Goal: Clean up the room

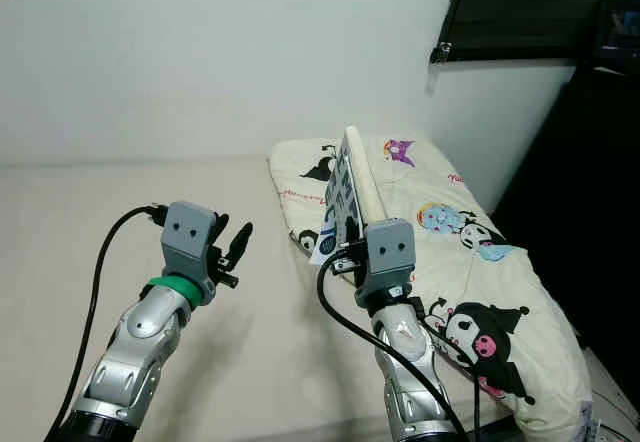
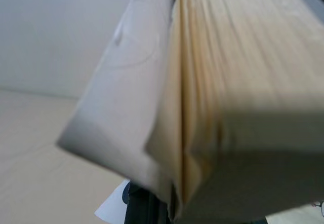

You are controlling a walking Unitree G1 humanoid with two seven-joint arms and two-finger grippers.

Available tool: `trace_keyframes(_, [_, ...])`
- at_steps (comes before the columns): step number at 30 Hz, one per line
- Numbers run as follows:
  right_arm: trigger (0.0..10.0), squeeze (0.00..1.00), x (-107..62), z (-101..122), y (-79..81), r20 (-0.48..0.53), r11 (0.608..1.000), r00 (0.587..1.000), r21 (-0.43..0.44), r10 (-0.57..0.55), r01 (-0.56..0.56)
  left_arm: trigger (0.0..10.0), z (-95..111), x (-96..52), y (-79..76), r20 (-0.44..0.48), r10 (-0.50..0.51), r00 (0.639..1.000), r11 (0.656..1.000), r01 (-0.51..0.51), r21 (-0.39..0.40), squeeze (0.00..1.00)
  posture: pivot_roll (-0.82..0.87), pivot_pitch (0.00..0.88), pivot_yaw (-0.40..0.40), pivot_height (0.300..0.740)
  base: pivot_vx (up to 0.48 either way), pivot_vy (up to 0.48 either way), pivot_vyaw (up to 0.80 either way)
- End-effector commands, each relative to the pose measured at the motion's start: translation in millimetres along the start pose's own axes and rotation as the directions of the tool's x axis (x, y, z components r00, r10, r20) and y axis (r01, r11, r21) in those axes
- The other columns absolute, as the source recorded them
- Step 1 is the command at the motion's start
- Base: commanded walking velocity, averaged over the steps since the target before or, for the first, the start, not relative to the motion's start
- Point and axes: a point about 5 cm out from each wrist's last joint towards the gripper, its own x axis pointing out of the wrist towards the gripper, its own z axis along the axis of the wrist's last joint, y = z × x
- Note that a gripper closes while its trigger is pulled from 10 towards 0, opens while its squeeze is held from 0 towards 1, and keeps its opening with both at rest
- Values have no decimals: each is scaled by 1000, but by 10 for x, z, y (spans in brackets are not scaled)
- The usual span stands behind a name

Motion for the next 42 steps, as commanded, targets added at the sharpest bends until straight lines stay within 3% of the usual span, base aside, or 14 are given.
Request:
trace_keyframes(1, [10000,0,26,41,20,30,1000,1000,-3,7,-6,10000,-73,-29,-9,-30,-6,1000,1000,7,9,0,-153,20,42,740,-334,0,0])
trace_keyframes(27, [10000,0,47,38,64,31,1000,999,11,8,-9,10000,-69,-26,4,-29,-10,1000,1000,11,19,0,-150,13,52,740,-332,0,0])
trace_keyframes(36, [10000,0,40,25,60,23,1000,1000,18,13,-13,10000,-64,-20,0,-31,-3,1000,1000,4,21,0,-151,17,52,740,0,0,0])
trace_keyframes(42, [10000,0,43,4,64,6,1000,1000,14,25,-25,10000,-76,-20,-14,-50,-7,999,1000,8,15,0,-150,21,52,740,0,0,779])
